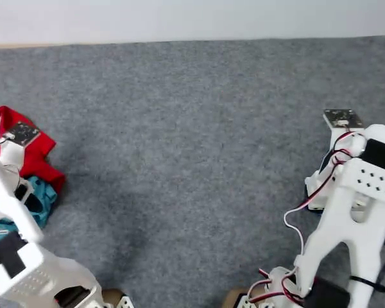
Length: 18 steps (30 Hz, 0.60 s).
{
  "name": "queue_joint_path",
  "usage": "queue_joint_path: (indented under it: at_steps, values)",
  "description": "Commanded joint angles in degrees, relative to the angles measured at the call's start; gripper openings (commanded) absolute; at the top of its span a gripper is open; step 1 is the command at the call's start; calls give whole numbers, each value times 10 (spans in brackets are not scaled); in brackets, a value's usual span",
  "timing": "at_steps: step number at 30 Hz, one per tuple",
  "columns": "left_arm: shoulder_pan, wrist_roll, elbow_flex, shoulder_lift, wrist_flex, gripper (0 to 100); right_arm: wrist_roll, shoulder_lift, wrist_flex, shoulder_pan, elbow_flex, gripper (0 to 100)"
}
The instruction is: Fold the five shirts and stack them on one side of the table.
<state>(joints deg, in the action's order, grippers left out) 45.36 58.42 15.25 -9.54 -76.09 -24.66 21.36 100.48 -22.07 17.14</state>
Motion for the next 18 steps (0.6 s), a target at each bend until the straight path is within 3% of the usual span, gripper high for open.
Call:
queue_joint_path:
  at_steps: [1, 4, 8, 15, 18]
  values:
    - [-1, 4, -12, -42, 29, 195, 6, 24, 24, 3, -4, 9]
    - [-3, 3, -22, -80, 29, 142, 6, 25, 24, 3, -5, 9]
    - [-18, 3, -73, -84, -39, 3, 6, 25, 24, 3, -6, 9]
    - [-72, -17, -267, -16, -238, 4, 6, 58, 25, 5, -5, 9]
    - [-108, -98, -338, 53, -235, 4, 5, 94, 24, 5, -5, 9]
